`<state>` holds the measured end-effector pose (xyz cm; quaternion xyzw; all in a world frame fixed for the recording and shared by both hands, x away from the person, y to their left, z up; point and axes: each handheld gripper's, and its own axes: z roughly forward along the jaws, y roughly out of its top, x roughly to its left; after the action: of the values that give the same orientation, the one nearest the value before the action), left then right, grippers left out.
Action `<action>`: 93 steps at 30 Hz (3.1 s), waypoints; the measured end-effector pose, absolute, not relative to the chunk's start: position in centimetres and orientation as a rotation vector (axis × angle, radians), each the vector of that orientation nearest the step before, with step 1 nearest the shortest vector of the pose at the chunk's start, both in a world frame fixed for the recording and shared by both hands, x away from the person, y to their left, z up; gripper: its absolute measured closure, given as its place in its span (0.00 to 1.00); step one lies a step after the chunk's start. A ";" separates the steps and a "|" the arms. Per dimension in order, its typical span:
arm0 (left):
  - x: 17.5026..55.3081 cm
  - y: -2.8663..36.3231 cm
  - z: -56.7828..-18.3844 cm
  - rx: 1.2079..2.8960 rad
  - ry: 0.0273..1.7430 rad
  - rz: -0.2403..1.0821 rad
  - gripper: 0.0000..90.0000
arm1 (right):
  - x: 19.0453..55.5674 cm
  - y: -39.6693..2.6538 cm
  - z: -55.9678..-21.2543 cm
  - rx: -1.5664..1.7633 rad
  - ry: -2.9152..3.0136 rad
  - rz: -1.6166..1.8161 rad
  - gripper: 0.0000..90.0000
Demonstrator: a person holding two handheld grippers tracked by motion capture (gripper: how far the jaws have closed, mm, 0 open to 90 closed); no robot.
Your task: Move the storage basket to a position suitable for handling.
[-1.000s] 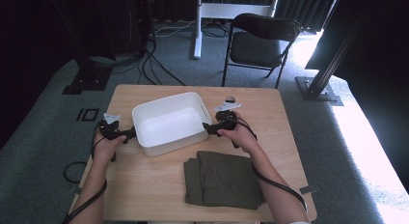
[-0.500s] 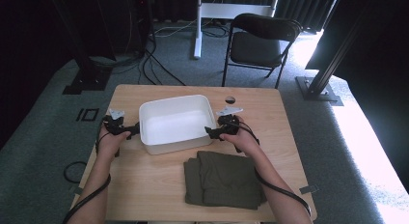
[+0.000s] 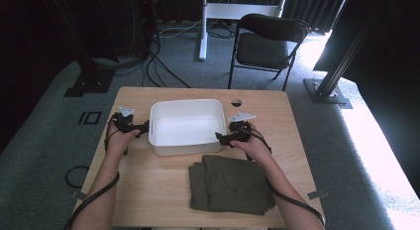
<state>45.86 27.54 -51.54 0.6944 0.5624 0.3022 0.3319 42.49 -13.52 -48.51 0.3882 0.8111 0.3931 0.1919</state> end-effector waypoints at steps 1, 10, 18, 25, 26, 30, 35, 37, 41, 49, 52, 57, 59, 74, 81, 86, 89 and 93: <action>46.0 27.5 -51.5 1.818 1.469 0.789 0.07 | 42.4 -13.6 -48.5 1.090 2.277 1.103 0.22; 46.9 26.6 -51.5 1.820 1.461 0.788 0.08 | 41.8 -13.7 -48.8 1.109 2.265 1.111 0.22; 46.5 26.8 -50.5 1.781 1.438 0.793 0.08 | 41.6 -13.7 -48.7 1.125 2.252 1.121 0.20; 44.5 26.9 -47.1 1.720 1.369 0.820 0.08 | 42.4 -14.2 -47.2 1.184 2.149 1.181 0.21; 44.2 26.8 -46.7 1.718 1.356 0.804 0.08 | 42.5 -14.2 -47.1 1.190 2.140 1.187 0.21; 43.0 26.0 -45.9 1.720 1.331 0.740 0.14 | 43.1 -14.2 -46.9 1.223 2.104 1.163 0.29; 42.2 25.2 -46.2 1.729 1.325 0.650 0.29 | 43.4 -14.2 -47.1 1.258 2.076 1.136 0.47; 42.1 24.9 -46.4 1.782 1.331 0.661 0.45 | 43.5 -14.2 -47.2 1.291 2.079 1.115 0.51; 42.0 24.0 -46.9 1.802 1.357 0.640 0.57 | 43.5 -13.9 -47.3 1.315 2.057 1.104 0.57; 42.5 22.9 -47.3 1.839 1.376 0.583 0.79 | 43.5 -12.8 -48.1 1.385 2.067 1.031 0.80; 42.5 22.5 -47.5 1.835 1.409 0.581 0.82 | 43.5 -12.6 -48.2 1.414 2.060 1.021 0.82; 42.6 21.8 -47.5 1.845 1.445 0.592 0.87 | 43.6 -12.4 -48.1 1.449 2.048 1.006 0.84; 42.7 21.5 -47.5 1.844 1.467 0.606 0.88 | 43.6 -12.3 -48.1 1.460 2.044 1.001 0.85; 43.2 19.5 -47.4 1.847 1.484 0.625 0.90 | 43.8 -13.4 -48.0 1.481 2.005 0.971 0.87; 43.4 18.3 -47.4 1.858 1.478 0.617 0.89 | 43.9 -14.4 -48.0 1.497 1.991 0.961 0.88; 43.6 17.1 -47.4 1.860 1.468 0.605 0.89 | 44.0 -15.6 -48.0 1.519 1.975 0.952 0.89; 43.8 16.5 -47.4 1.863 1.463 0.602 0.89 | 44.1 -16.2 -47.9 1.529 1.967 0.945 0.89; 44.0 15.5 -47.4 1.871 1.458 0.600 0.89 | 44.2 -17.0 -47.9 1.539 1.959 0.936 0.90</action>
<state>44.01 15.50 -47.38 0.7188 0.5604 0.2307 0.3405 44.16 -17.04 -47.92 0.5616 0.7151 0.3415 0.2380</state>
